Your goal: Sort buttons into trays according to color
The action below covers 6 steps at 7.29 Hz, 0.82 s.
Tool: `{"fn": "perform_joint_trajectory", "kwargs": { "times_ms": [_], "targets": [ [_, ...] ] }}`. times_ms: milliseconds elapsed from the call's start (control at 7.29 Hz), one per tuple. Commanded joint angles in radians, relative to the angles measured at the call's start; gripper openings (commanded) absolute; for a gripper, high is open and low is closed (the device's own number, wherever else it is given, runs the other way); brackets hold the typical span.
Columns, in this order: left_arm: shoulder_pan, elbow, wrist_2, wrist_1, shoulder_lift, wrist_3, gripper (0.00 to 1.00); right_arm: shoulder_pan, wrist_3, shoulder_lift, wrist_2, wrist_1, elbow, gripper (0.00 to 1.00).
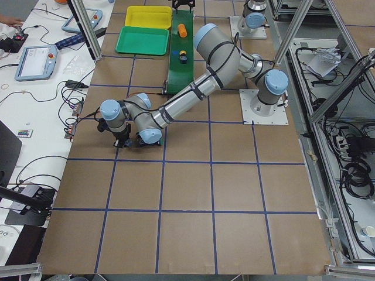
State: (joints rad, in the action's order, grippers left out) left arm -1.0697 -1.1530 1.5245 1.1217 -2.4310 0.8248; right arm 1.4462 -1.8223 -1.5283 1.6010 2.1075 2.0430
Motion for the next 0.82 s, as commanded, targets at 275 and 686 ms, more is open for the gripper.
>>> {"fn": "perform_joint_trajectory", "kwargs": {
  "times_ms": [275,686],
  "targets": [
    [-0.018,-0.02,-0.001,0.214,0.2,0.004,0.0,-0.044,-0.011,-0.029,-0.038,0.108,0.091,1.0],
    [-0.233,-0.091,0.002,0.653,0.493,0.017,0.0,-0.044,-0.008,-0.027,-0.038,0.106,0.097,1.0]
  ]
}}
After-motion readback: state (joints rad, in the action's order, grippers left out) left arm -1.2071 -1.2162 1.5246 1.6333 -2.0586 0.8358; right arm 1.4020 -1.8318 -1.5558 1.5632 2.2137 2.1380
